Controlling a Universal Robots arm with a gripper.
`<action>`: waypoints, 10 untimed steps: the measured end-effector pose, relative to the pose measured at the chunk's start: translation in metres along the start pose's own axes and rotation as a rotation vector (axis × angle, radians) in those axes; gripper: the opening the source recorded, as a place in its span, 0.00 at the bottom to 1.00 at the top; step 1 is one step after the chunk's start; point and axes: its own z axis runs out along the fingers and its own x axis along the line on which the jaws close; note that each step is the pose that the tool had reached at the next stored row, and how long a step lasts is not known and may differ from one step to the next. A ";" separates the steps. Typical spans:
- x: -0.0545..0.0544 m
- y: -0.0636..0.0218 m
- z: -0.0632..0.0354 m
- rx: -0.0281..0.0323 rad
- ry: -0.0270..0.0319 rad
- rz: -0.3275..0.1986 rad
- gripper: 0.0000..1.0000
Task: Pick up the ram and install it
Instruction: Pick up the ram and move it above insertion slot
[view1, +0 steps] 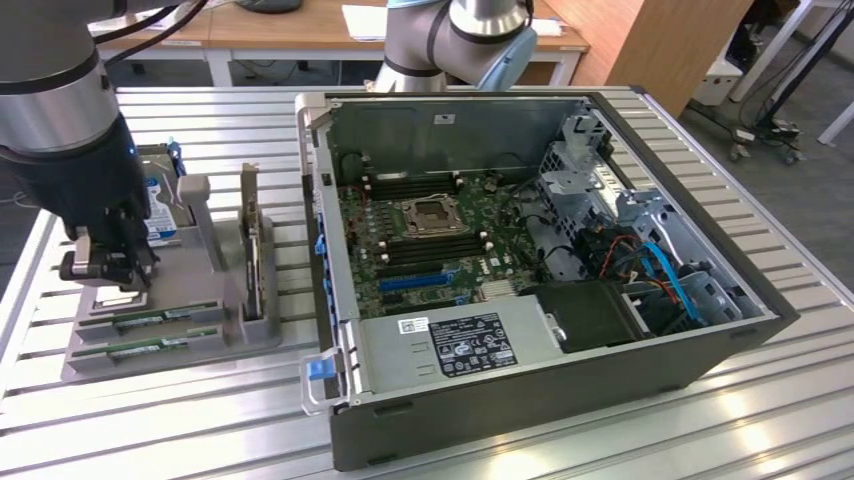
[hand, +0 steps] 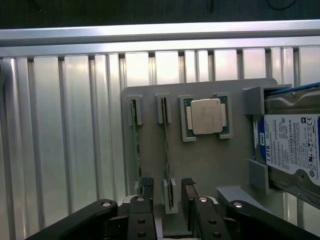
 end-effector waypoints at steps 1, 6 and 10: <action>0.000 0.0000 0.0008 0.0000 0.0000 0.000 0.36; 0.000 -0.0003 0.0081 0.0000 0.0000 0.000 0.36; 0.000 -0.0003 0.0081 -0.0001 0.0001 0.000 0.36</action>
